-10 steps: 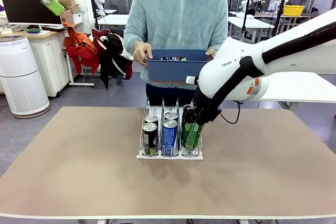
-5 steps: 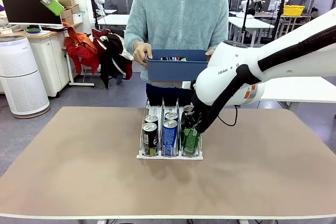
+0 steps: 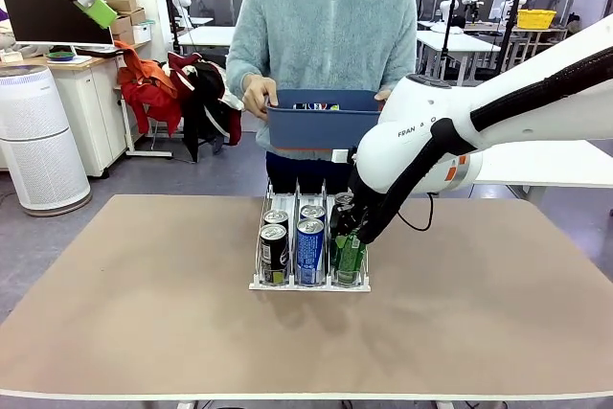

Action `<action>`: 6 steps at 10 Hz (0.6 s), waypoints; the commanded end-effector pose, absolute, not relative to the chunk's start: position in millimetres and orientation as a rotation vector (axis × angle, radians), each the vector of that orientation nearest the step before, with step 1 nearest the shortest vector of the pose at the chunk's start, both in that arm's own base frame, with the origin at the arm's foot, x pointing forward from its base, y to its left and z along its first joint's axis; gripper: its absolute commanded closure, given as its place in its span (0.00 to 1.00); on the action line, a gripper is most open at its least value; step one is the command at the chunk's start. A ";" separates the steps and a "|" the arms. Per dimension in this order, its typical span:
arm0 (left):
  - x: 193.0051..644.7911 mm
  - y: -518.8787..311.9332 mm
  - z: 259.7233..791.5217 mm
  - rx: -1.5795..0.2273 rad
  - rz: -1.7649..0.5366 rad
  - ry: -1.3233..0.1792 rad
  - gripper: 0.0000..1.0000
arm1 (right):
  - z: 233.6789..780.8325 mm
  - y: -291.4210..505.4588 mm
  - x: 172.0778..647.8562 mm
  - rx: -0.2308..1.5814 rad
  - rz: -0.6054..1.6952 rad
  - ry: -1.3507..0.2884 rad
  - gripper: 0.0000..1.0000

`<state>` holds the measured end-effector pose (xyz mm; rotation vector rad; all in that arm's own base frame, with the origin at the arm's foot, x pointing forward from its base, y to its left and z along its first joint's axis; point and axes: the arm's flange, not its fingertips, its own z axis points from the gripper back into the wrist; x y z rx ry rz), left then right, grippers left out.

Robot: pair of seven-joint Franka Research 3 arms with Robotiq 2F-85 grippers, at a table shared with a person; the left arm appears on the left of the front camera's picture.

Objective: Fill the beverage cans into the dispenser.
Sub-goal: Place the picked Sprite in the line of the Automatic Can Dispenser with the same cans.

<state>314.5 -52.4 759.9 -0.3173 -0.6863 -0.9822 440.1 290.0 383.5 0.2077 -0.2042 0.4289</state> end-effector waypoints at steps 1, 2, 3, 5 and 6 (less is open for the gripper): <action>314.5 -51.4 758.8 -0.309 -0.984 -0.680 0.00 | 384.7 289.6 440.8 0.212 0.425 -0.206 0.42; 314.5 -51.4 758.8 -0.309 -0.984 -0.680 0.00 | 383.5 290.0 440.1 0.208 0.429 -0.204 0.33; 314.5 -51.4 758.8 -0.309 -0.984 -0.680 0.00 | 386.8 288.5 436.4 0.216 0.443 -0.198 0.23; 314.5 -51.4 758.8 -0.309 -0.984 -0.680 0.00 | 395.9 285.1 429.0 0.240 0.452 -0.205 0.04; 314.5 -51.4 758.8 -0.309 -0.984 -0.680 0.00 | 399.6 284.2 424.7 0.244 0.455 -0.217 0.00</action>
